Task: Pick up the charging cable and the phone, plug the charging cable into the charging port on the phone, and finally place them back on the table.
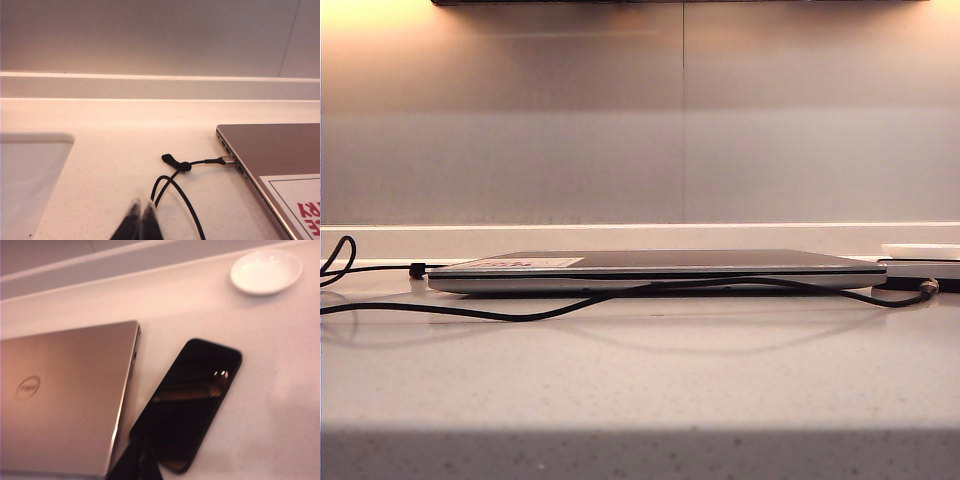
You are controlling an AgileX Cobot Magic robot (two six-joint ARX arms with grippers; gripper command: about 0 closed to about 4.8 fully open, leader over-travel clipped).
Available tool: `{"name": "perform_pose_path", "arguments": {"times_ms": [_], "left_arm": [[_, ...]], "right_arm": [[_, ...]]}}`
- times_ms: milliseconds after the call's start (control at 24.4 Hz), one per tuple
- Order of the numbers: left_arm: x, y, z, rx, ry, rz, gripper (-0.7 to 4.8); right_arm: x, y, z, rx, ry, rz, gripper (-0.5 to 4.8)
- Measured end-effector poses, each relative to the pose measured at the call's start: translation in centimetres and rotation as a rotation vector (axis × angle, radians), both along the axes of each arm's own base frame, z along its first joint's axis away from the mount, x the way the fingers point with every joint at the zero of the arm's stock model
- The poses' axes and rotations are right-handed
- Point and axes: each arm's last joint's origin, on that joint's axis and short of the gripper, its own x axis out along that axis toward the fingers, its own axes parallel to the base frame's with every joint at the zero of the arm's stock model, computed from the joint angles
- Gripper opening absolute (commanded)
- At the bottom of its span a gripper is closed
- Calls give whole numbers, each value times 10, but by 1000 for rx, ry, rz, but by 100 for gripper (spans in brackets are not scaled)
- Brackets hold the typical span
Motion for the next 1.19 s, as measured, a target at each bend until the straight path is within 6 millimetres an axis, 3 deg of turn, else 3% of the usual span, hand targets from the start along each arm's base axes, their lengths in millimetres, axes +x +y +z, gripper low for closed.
{"name": "perform_pose_path", "arguments": {"times_ms": [246,657,1026,1190], "left_arm": [[0,0,0,0,0,0,-6],[0,0,0,0,0,0,-6],[0,0,0,0,-1,-2,-6],[0,0,0,0,-1,-2,-6]], "right_arm": [[-4,-2,-19,-46,-218,-116,-5],[-30,-1,-100,-149,-406,-112,-5],[-32,-1,-124,-149,-465,-121,-5],[-31,-2,-126,-151,-473,-133,-5]]}}
